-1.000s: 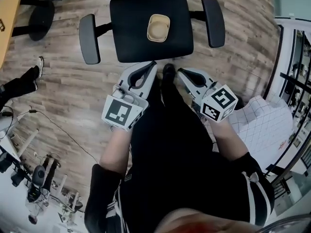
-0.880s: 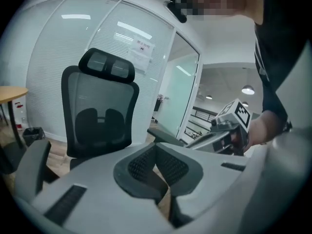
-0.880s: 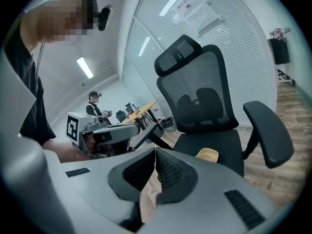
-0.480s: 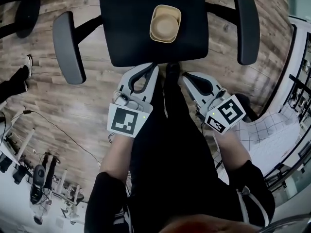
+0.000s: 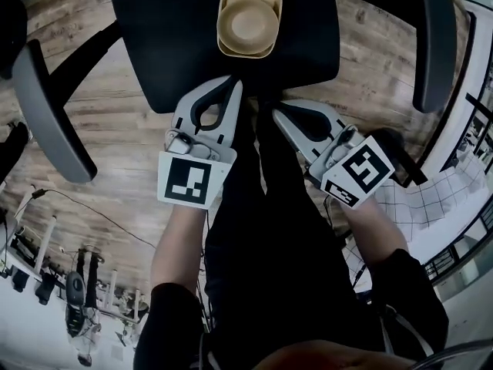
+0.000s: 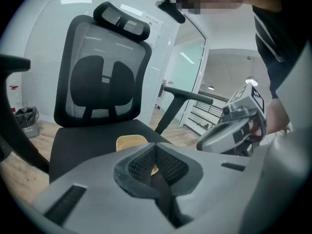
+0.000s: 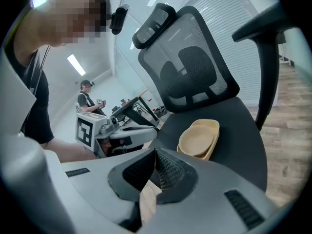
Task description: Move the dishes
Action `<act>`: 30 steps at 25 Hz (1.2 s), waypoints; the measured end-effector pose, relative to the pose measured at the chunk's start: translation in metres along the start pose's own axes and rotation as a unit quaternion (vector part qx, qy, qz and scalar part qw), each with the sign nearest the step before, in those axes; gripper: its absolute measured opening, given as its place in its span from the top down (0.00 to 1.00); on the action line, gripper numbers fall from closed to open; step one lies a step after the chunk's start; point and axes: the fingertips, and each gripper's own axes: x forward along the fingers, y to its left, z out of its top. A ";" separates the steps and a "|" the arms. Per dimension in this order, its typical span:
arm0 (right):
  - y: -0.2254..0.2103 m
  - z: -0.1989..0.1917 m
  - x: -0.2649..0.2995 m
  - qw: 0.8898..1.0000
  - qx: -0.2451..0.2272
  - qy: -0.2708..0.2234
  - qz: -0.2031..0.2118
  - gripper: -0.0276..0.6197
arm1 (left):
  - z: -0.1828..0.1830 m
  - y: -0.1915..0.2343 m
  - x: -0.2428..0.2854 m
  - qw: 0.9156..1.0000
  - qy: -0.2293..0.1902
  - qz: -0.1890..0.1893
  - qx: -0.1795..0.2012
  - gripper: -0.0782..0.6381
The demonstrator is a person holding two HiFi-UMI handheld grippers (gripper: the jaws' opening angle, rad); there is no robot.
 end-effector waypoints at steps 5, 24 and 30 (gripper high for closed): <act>-0.003 -0.010 0.002 1.000 -0.004 0.006 0.013 0.93 | -0.036 0.000 0.022 0.999 0.037 0.001 0.018 0.88; -0.012 -0.029 -0.021 1.000 0.024 -0.005 -0.010 0.93 | -0.076 -0.007 0.099 0.955 0.206 -0.058 0.207 0.74; -0.020 -0.032 -0.025 0.999 0.034 -0.012 -0.021 0.93 | -0.088 -0.003 0.114 0.938 0.248 -0.053 0.237 0.74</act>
